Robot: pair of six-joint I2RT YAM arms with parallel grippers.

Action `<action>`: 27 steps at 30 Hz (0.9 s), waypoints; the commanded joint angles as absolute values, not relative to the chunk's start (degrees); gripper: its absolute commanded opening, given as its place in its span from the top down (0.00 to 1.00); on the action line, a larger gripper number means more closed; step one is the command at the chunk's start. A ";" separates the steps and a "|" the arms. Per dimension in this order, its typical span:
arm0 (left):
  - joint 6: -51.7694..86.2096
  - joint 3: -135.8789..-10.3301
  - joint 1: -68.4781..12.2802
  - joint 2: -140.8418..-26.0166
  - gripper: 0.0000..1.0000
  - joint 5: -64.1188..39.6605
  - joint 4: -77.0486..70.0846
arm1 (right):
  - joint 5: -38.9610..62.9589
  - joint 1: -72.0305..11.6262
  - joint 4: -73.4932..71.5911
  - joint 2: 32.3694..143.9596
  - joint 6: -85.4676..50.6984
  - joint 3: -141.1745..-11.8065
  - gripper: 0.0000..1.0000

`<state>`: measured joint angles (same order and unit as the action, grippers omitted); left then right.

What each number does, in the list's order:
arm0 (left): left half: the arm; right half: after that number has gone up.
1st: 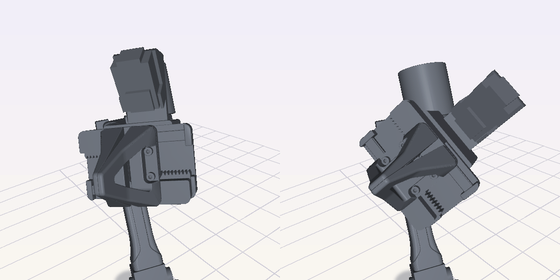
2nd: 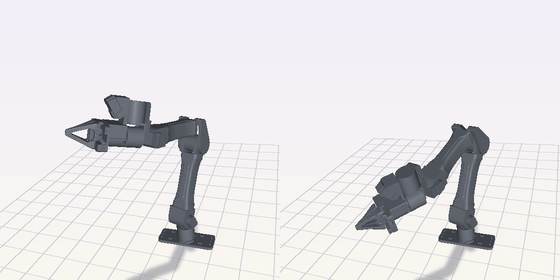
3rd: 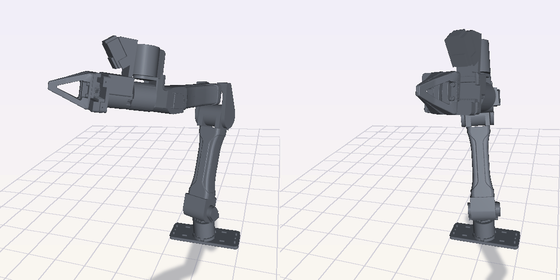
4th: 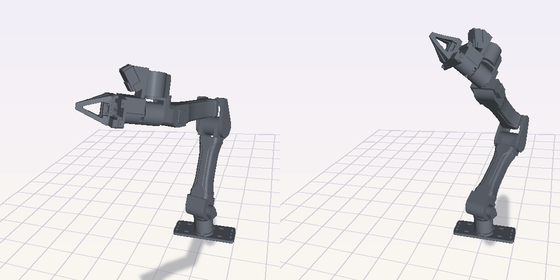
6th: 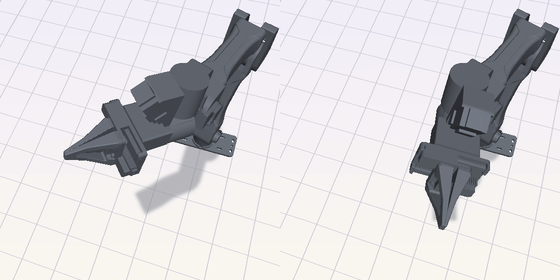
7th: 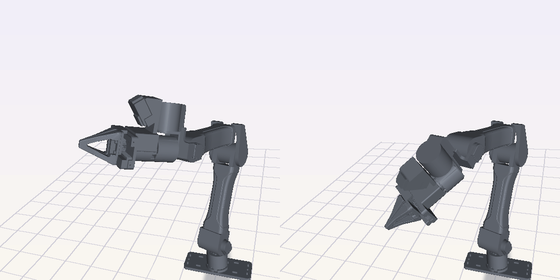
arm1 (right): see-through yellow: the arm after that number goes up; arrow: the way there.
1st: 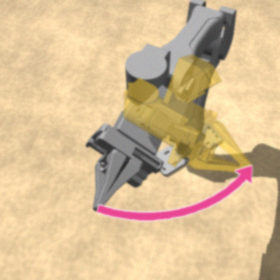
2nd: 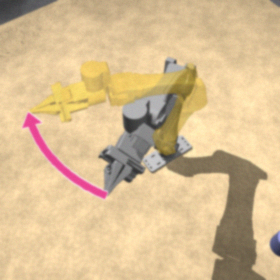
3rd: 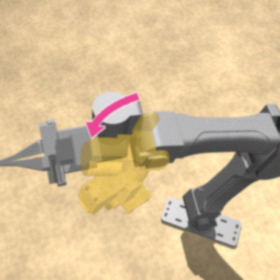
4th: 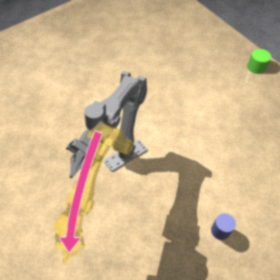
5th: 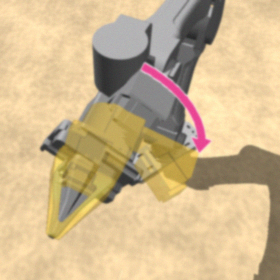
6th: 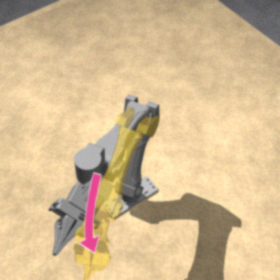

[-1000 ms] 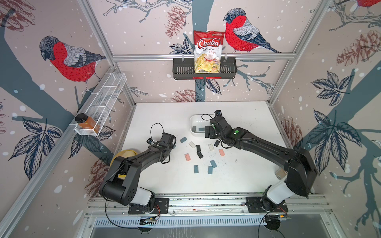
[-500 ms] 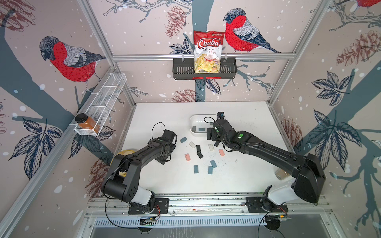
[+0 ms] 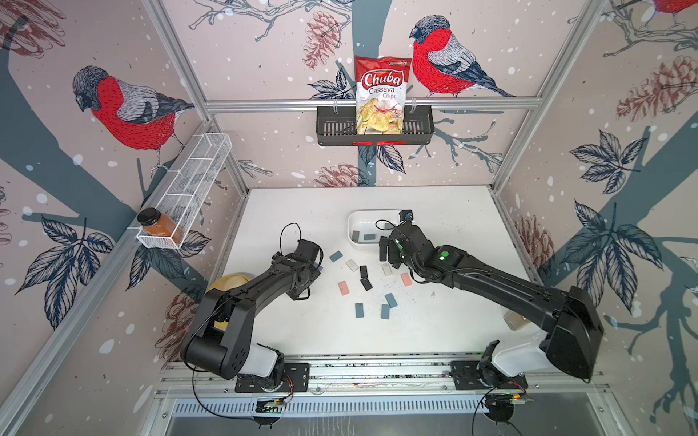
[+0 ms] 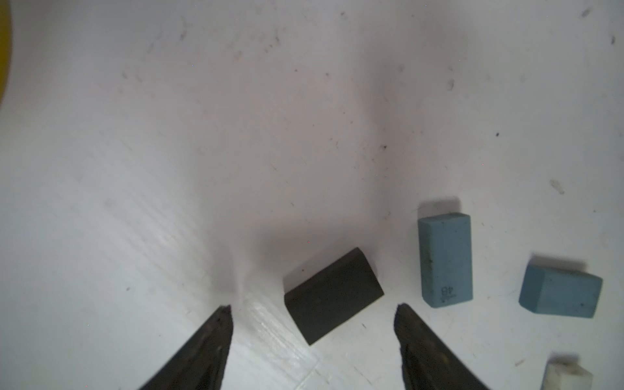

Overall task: Put the eraser in the storage box
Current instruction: Pick up the eraser from the center of the board.

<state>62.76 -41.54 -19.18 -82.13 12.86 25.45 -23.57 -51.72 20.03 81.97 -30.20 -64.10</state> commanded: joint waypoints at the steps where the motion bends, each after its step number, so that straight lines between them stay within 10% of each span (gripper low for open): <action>1: 51.16 -40.37 -19.17 -80.92 0.23 11.34 20.26 | -24.41 -52.25 18.81 81.32 -31.86 -63.64 0.01; 27: 40.21 -41.51 -21.22 -88.97 0.42 15.44 19.12 | -25.13 -54.58 18.68 80.69 -33.84 -64.16 0.01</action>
